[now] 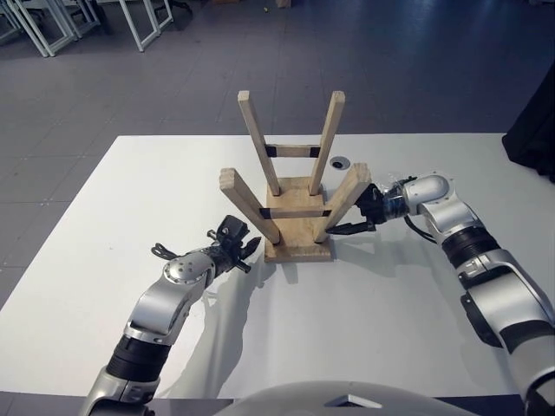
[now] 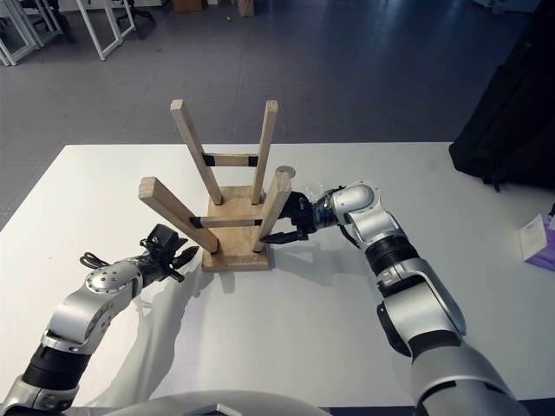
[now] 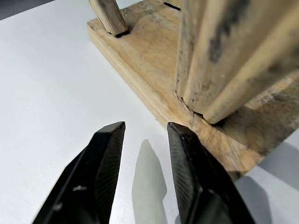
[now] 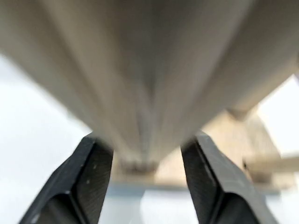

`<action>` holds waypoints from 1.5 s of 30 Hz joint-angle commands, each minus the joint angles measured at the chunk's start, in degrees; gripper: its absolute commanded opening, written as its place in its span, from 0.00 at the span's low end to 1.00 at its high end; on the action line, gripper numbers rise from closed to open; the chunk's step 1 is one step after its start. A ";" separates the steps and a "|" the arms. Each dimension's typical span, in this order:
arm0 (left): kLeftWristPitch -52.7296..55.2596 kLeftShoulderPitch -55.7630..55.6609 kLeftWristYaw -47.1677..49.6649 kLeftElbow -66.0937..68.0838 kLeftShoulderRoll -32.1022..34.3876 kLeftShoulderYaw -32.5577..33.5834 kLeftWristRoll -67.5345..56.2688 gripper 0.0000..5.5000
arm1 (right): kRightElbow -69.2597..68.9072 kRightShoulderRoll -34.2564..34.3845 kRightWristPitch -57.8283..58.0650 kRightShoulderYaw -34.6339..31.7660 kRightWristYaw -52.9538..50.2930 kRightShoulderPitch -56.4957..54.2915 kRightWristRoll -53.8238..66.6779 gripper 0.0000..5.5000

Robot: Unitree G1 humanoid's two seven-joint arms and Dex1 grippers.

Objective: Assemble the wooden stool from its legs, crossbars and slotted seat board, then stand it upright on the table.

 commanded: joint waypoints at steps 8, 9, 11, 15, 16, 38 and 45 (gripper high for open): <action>1.94 2.16 1.50 -2.23 -2.99 0.10 3.93 0.31 | -2.24 -10.23 -1.18 -4.60 -6.31 2.82 -13.54 0.76; 2.43 3.25 1.82 -3.04 -3.48 0.23 3.90 0.31 | -7.37 -11.13 6.05 -7.83 -12.36 4.92 -13.61 0.76; 3.60 5.88 1.72 -5.01 -3.55 0.69 3.77 0.31 | -22.06 -11.78 19.59 -15.24 -22.62 10.42 -12.10 0.76; 6.67 9.31 0.00 -9.15 -3.26 4.29 0.54 0.31 | -49.14 -7.86 41.69 -26.43 -34.22 16.52 -6.34 0.76; 7.88 9.54 -1.00 -11.13 -3.70 6.06 -1.93 0.31 | -55.45 -4.79 48.82 -29.97 -38.12 15.79 -3.03 0.76; 11.53 5.97 -2.23 -14.53 -5.97 3.13 -7.05 0.48 | -79.76 30.64 80.51 -39.78 -74.27 15.74 26.63 0.90; 10.86 4.53 -1.96 -12.97 -6.19 2.34 -6.12 0.48 | -75.23 27.06 67.42 -35.12 -72.94 19.72 22.85 0.90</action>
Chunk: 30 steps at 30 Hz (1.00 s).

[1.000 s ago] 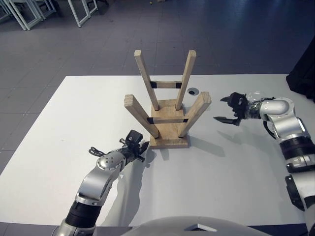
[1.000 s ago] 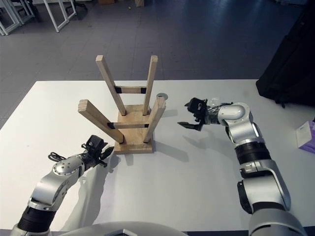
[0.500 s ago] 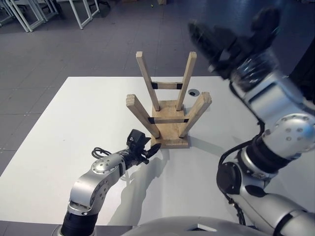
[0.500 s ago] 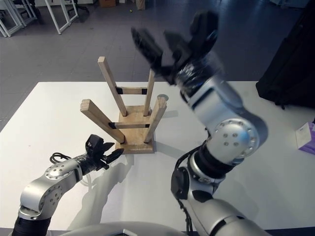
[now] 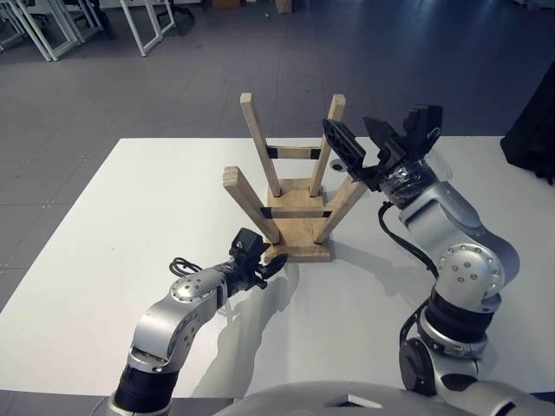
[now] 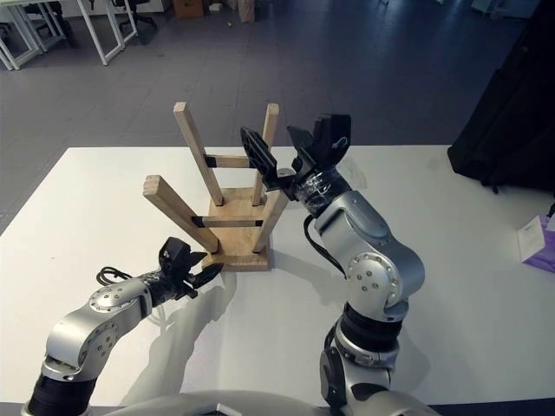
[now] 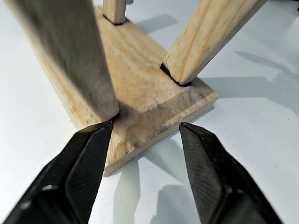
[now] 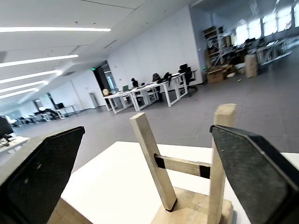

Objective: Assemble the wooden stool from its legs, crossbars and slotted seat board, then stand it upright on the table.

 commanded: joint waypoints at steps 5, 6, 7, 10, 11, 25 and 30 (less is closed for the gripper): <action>-1.06 0.89 0.98 0.80 -0.63 -0.72 2.03 0.48 | 4.82 -7.90 -0.19 -13.78 -5.62 -11.78 5.11 0.90; -1.12 1.25 1.19 0.64 -0.80 -0.70 2.08 0.48 | 6.27 -10.13 -0.49 -14.57 -4.86 -11.42 4.62 0.90; -1.21 1.41 1.31 0.64 -0.90 -0.71 2.13 0.48 | 8.01 -12.77 -1.36 -14.28 -3.47 -9.60 3.02 0.90; -1.37 1.97 1.15 0.46 -0.86 -0.67 2.28 0.48 | 12.74 -23.61 -6.81 -4.77 2.16 -0.69 -7.90 0.90; -1.29 2.22 0.96 0.30 -0.71 -0.73 2.28 0.48 | 13.64 -26.56 -8.49 -0.10 4.00 2.16 -11.68 0.90; -2.70 6.94 -7.37 3.75 10.69 10.06 0.84 0.48 | -6.02 -18.06 -1.22 15.75 10.09 -4.97 -6.10 0.90; 4.04 9.52 -16.57 -5.52 15.64 18.25 -11.86 0.51 | -5.60 -21.55 1.27 7.50 12.37 -1.92 -1.06 0.90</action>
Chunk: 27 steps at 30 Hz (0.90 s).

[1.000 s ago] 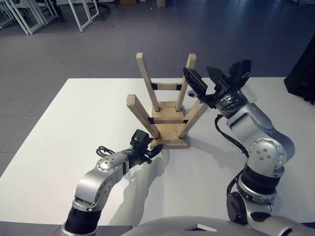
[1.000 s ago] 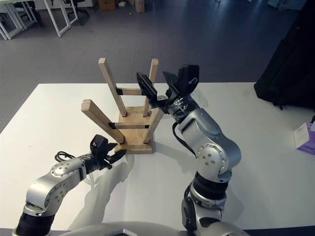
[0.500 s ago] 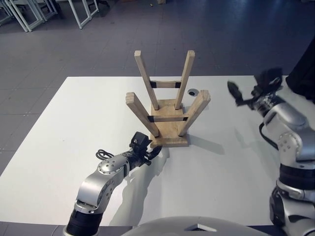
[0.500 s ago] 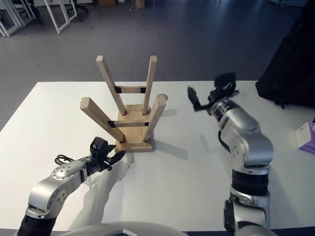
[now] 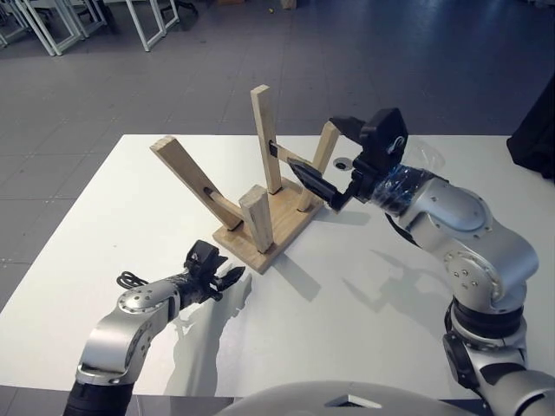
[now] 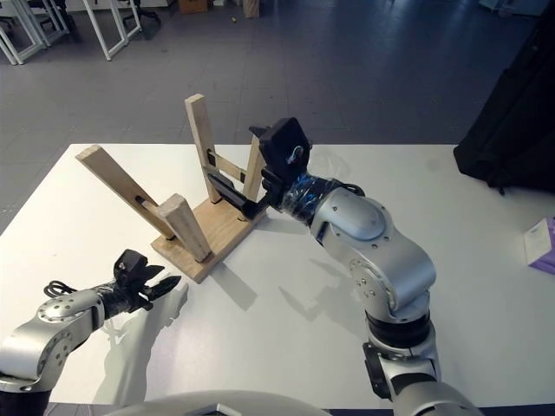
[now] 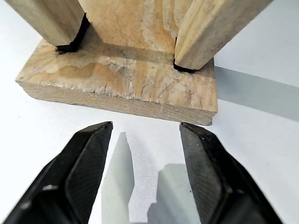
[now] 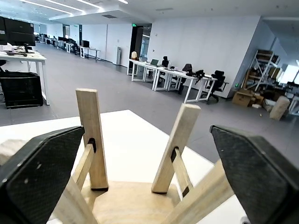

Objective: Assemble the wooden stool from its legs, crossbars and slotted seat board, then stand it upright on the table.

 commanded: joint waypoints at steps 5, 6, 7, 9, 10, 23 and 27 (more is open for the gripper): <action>13.90 -7.54 -5.25 -15.35 8.45 16.97 -26.28 0.65 | 4.93 -9.21 -1.93 -11.47 2.24 8.64 -1.00 0.90; 14.72 -10.02 -3.37 -15.78 9.07 16.95 -26.89 0.68 | 5.29 -9.31 -2.51 -11.72 2.18 9.83 -1.42 0.90; 15.61 -11.86 -1.84 -16.11 9.48 16.82 -27.81 0.71 | 5.66 -9.31 -3.07 -11.71 2.11 10.63 -1.75 0.90; 16.70 -14.50 0.94 -17.04 9.01 16.00 -30.08 0.71 | 6.41 -9.15 -3.90 -11.30 2.03 11.34 -2.15 0.90; 17.15 -15.44 2.21 -17.38 8.38 15.74 -31.37 0.71 | 6.81 -9.11 -4.22 -11.00 2.08 11.41 -2.29 0.90; 15.13 -18.80 13.01 -17.50 3.51 4.71 -29.41 0.58 | 9.88 -8.55 -15.19 -11.02 6.45 13.09 -3.56 0.90; 11.02 -18.20 9.25 -16.63 4.32 5.38 -28.68 0.45 | 10.95 -10.63 -14.08 -11.56 9.08 13.97 -2.13 0.90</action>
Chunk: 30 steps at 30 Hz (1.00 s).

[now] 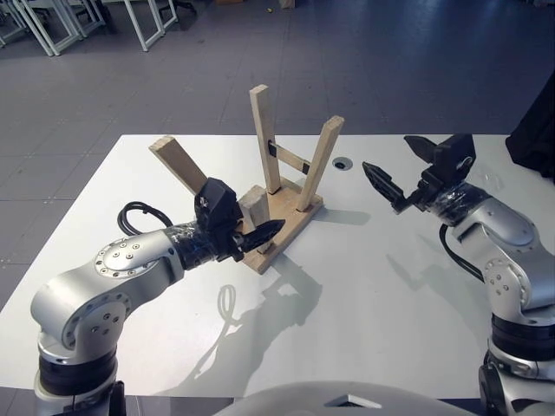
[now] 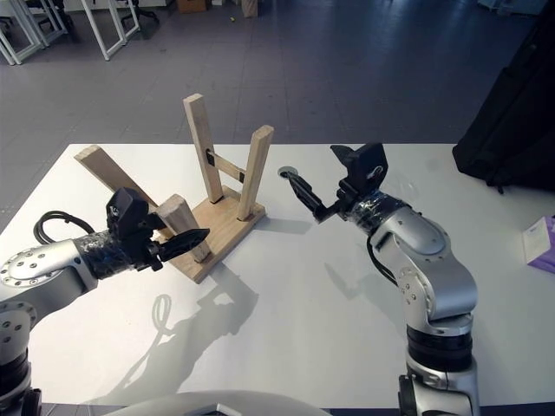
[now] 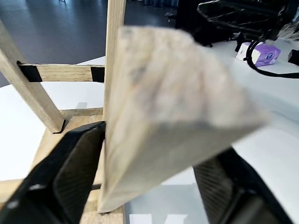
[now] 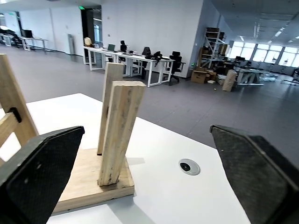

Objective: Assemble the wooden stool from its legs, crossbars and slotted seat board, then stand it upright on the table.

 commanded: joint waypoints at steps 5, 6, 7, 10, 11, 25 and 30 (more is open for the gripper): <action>-9.59 1.86 -12.81 3.78 4.57 0.42 3.35 0.33 | 2.27 -18.71 4.53 0.64 23.05 5.93 5.57 0.90; -12.15 2.41 -17.64 5.36 6.41 0.64 4.21 0.33 | 3.49 -22.25 4.95 0.19 27.38 6.52 6.25 0.90; -14.38 2.93 -21.58 6.88 8.32 0.43 5.55 0.33 | 4.76 -24.71 4.99 -0.23 30.39 6.65 6.66 0.90; -21.84 5.56 -33.92 11.67 13.79 -0.54 10.22 0.33 | 9.05 -28.93 4.37 0.00 36.17 4.37 6.79 0.90; -24.30 6.41 -37.49 13.01 14.89 -0.51 11.28 0.33 | 9.88 -29.66 4.17 0.32 37.32 3.63 6.81 0.90; -37.49 -4.63 -58.53 30.75 18.15 -4.55 17.55 0.33 | 16.30 -24.86 7.77 7.60 43.27 -13.38 11.47 0.90; -38.96 -6.93 -59.33 32.44 17.02 -6.38 19.36 0.33 | 29.58 -16.94 1.38 15.15 44.34 -22.54 4.10 0.90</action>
